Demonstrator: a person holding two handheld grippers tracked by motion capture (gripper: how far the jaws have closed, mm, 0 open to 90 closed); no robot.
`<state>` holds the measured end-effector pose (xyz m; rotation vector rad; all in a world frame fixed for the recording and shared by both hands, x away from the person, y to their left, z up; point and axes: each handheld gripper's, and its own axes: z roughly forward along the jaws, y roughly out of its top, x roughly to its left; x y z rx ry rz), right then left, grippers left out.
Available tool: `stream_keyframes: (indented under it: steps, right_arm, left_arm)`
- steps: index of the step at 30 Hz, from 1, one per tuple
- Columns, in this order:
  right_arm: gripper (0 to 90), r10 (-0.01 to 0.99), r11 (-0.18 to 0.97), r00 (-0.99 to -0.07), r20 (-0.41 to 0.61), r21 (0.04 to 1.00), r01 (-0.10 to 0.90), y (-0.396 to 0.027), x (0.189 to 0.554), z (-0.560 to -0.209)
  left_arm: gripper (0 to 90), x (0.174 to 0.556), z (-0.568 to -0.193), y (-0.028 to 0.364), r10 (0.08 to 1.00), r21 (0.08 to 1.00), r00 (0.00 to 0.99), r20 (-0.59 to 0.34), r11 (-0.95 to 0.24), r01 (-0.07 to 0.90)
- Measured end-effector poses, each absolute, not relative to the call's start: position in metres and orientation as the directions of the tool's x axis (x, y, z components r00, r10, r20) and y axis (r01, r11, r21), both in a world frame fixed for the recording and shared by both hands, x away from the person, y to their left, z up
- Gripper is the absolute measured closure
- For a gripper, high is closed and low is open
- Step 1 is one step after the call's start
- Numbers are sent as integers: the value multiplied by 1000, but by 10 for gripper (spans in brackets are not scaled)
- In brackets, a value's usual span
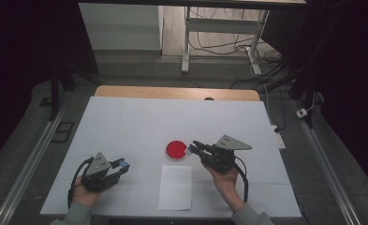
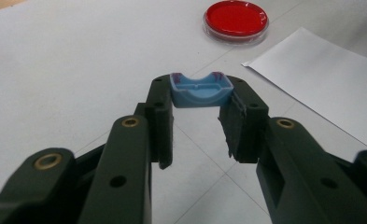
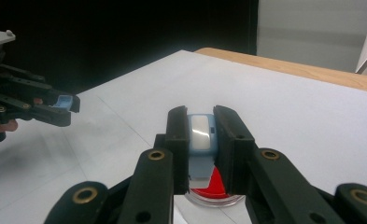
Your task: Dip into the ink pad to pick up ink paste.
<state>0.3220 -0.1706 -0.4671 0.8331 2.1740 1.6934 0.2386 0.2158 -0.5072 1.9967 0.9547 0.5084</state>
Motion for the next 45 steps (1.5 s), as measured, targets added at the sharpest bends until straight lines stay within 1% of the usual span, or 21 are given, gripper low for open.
stream_keyframes:
  steps: [13, 23, 45]
  right_arm:
    - [755, 578, 219, -808, 117, 931, 292, -158, 335, -468]
    - [755, 561, 321, -825, 64, 902, 288, -141, 343, -474]
    - [755, 562, 410, -827, 12, 864, 292, -120, 366, -486]
  left_arm:
    - [655, 240, -507, 216, 776, 826, 631, 2, -357, 436]
    - [655, 240, -508, 215, 773, 824, 635, 1, -360, 437]
    - [655, 241, -509, 215, 768, 824, 640, 3, -365, 434]
